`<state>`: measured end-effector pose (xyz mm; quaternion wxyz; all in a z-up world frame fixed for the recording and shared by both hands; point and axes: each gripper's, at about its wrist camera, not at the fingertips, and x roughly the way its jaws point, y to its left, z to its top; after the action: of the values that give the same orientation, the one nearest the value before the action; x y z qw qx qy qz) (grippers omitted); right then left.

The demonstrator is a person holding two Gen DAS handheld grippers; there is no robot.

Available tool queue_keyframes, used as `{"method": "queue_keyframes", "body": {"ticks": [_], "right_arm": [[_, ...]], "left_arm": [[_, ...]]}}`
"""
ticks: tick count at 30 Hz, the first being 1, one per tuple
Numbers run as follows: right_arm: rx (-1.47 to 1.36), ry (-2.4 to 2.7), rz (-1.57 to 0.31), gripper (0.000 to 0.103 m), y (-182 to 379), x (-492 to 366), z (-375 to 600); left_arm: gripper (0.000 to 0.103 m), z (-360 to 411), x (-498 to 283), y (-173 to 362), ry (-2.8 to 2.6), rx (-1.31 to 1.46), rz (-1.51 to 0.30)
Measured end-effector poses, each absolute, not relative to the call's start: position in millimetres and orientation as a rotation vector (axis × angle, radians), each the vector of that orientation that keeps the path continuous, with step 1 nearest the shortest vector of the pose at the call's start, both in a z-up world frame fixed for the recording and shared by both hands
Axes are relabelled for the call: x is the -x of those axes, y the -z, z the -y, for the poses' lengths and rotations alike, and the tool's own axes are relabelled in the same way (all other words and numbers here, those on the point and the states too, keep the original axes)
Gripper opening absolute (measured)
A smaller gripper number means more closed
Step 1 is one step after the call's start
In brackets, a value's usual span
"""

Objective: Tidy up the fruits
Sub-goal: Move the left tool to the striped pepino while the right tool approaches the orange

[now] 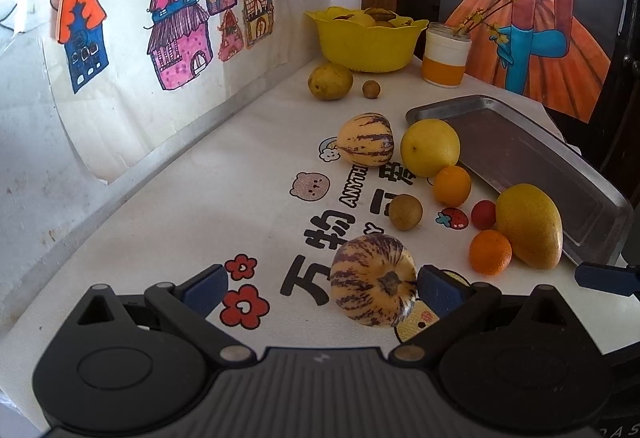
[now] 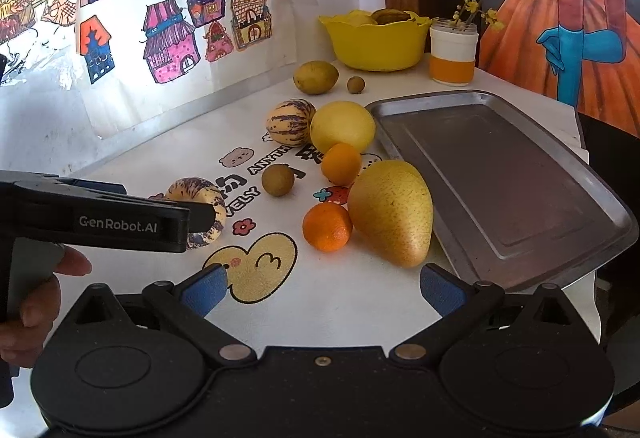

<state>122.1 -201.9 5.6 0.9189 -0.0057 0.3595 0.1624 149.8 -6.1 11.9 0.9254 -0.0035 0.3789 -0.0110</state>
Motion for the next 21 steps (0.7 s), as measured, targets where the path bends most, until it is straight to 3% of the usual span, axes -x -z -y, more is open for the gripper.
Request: {"method": "queue_keyframes", "body": {"ticks": [21], "right_arm": [[0.004, -0.34, -0.726, 0.102, -9.5, -116.1, 203.4]], "left_arm": [[0.102, 12.9, -143.5, -18.2, 0.031, -0.006, -0.763]]}}
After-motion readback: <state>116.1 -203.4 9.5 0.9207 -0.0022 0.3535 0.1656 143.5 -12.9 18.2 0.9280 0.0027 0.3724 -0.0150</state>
